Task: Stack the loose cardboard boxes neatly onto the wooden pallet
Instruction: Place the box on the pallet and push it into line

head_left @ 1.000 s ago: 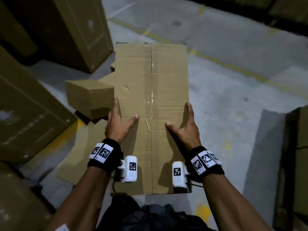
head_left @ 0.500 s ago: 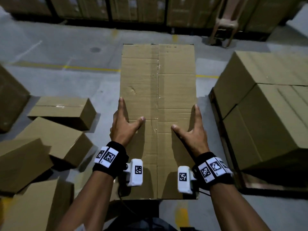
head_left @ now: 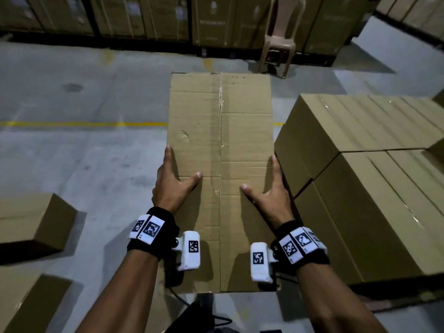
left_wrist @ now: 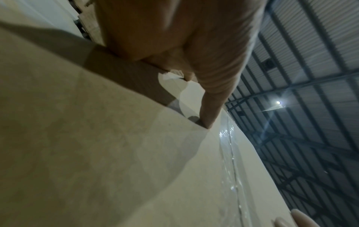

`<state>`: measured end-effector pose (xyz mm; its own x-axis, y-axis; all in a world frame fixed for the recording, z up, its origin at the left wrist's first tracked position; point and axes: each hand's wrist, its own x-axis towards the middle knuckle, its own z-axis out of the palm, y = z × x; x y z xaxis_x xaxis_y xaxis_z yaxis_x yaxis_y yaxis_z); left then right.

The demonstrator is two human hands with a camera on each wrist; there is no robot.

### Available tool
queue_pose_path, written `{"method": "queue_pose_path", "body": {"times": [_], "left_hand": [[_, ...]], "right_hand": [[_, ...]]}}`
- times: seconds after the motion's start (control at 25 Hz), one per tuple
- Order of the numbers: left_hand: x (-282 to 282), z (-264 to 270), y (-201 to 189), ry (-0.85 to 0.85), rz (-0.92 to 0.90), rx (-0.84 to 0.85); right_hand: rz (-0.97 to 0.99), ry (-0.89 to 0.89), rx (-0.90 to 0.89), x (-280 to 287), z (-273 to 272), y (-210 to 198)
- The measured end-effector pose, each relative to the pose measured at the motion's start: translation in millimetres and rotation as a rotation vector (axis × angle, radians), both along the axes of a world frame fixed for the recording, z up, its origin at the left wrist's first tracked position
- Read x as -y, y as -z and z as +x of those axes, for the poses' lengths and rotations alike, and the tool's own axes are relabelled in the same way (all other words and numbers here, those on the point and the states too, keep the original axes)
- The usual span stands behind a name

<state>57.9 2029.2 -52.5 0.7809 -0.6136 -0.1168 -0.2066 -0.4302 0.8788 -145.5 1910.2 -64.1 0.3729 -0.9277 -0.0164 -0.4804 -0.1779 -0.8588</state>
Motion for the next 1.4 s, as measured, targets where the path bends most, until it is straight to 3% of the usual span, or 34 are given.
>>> {"method": "queue_pose_path", "body": {"times": [0.24,0.56,0.92,1.24,1.4], "left_hand": [[149.6,63.0,-20.3,0.075,-0.021,0.042],[378.2,156.1,5.3,0.069,0.017,0.078],[601.1,272.4,-32.0,0.004,-0.037,0.115],[824.3,387.2,-8.6,0.184,-0.079,0.086],[942.7,427.6,-17.2,0.341,-0.063,0.067]], "right_hand": [[0.037,0.035,0.113,138.1,55.1,-5.4],[0.050,0.021,0.170,368.9,151.9,34.5],[0.007,-0.025,0.090,600.6,267.7,-19.6],[-0.043,0.166,0.106,785.8,366.8,-8.0],[-0.051,0.331,0.077,865.0,397.7,-18.5]]}}
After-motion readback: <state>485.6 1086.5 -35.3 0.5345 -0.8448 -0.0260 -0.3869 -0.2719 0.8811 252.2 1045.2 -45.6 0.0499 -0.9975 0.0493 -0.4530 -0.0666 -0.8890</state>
